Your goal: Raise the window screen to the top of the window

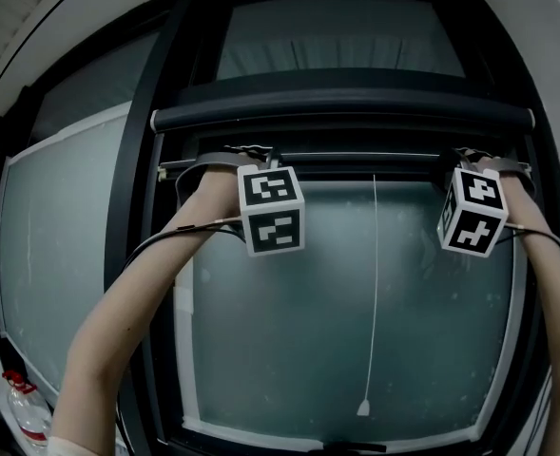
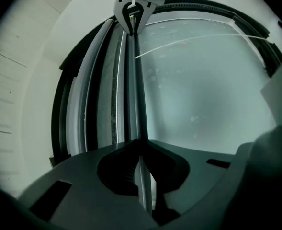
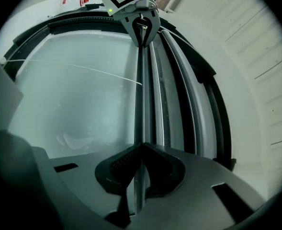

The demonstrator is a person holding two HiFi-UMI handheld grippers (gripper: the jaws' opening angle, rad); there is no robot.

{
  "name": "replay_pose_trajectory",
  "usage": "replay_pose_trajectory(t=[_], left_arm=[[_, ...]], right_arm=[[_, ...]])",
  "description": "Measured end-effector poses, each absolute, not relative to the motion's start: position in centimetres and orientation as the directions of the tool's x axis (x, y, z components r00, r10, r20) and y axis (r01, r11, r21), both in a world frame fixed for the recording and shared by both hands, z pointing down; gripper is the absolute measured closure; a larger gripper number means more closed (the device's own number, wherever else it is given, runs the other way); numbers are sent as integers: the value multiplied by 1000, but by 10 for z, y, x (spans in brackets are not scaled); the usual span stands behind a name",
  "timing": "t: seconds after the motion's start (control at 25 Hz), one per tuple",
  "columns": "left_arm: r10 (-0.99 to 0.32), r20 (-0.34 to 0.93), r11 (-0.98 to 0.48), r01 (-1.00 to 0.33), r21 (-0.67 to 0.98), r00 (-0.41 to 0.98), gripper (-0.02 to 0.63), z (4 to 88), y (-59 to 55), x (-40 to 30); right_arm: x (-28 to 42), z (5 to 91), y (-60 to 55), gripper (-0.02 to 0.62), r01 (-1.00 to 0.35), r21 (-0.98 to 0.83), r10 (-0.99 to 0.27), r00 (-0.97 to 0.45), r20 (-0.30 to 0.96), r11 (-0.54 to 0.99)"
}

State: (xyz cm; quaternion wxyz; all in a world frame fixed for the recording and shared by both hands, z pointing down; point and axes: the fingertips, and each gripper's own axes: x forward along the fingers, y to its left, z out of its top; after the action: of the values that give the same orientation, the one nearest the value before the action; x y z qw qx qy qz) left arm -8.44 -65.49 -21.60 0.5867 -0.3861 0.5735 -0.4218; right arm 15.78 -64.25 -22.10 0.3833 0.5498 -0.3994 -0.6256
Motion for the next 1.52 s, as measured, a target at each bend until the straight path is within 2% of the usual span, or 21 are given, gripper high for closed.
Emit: replay_pose_trajectory(t=[0.4,0.68,1.2,1.28,1.4,1.52], left_arm=[[-907,-421,421,10,-907,1,591,-261,-654,-85],[-852,-523,523,-10,-853,39,591,-276,-652,-86],[-813,-580,580,-19,-815,60,584,-300,-649,-85],[-815,-575,564,-127,-816,71,581,-300,-646,-85],[-778,-610,505,-429,-749,150,584,-296,-626,-84],[-709,-660,367,-669,-646,248,584,-280,-605,-79]], right_arm=[[157,-268,-642,575,1,896,-892,-84,-443,-445],[155,-280,-642,575,-4,860,-857,-90,-508,-510],[154,-305,-640,574,-36,821,-819,-65,-570,-569],[154,-304,-638,572,-92,823,-823,-57,-566,-560],[155,-303,-626,563,-251,779,-790,-75,-608,-575],[158,-293,-611,566,-448,701,-738,-124,-663,-555]])
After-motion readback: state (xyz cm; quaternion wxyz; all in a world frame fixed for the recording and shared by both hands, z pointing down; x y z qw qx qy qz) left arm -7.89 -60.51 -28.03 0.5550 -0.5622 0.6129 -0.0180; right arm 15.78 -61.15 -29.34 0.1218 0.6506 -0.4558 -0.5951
